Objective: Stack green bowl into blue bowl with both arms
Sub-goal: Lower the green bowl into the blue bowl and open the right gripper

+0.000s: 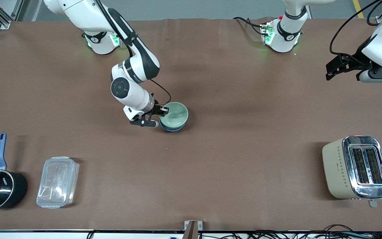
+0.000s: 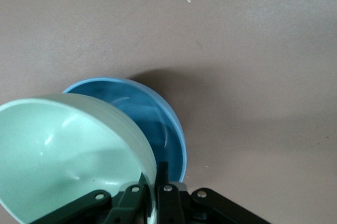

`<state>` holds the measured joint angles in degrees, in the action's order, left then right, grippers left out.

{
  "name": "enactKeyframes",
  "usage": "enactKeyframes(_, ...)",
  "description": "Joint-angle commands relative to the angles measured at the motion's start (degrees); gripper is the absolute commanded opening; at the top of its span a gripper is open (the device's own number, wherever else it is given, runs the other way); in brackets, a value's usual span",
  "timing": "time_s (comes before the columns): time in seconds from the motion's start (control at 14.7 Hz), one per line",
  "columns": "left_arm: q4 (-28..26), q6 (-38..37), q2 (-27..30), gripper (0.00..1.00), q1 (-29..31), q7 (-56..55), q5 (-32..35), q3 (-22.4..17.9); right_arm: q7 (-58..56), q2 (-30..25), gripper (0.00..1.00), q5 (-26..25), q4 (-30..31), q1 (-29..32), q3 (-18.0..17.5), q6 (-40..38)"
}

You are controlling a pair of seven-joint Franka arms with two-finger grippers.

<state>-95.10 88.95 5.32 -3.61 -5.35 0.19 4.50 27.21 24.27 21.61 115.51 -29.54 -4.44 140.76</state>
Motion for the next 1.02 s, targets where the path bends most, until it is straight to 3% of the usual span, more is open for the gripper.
enactKeyframes(0.0,-0.18,0.61,-0.13,1.0,-0.26,0.43,1.31,0.69,0.21,0.25,0.07,1.33,-0.64,-0.17,0.57,-0.75)
enactKeyframes(0.14,0.44,0.61,-0.48,1.0,-0.08,0.52,1.31,0.69,0.38,0.34,0.12,1.33,-0.55,-0.61,0.66,-0.05)
enactKeyframes(0.27,0.52,0.26,-0.48,1.0,-0.08,0.52,1.22,0.77,0.12,0.43,0.25,1.16,-0.64,-0.52,0.66,0.12)
enactKeyframes(0.41,0.52,0.08,-0.4,1.0,-0.08,0.61,1.22,0.77,0.03,0.25,0.64,0.63,-0.72,-0.17,0.75,0.13)
enactKeyframes(0.54,0.52,0.08,-0.48,1.0,0.09,0.61,1.22,0.77,0.03,0.17,0.92,0.63,-0.72,0.18,1.01,-0.31)
enactKeyframes(0.68,0.52,0.08,-0.83,1.0,0.01,0.69,1.22,0.77,-0.06,-0.71,0.98,0.63,-0.64,1.41,1.01,-1.1)
enactKeyframes(0.95,1.32,0.0,-0.75,1.0,-0.08,0.7,0.87,0.77,-1.02,-6.5,1.0,-0.33,-0.64,6.41,1.71,-7.68)
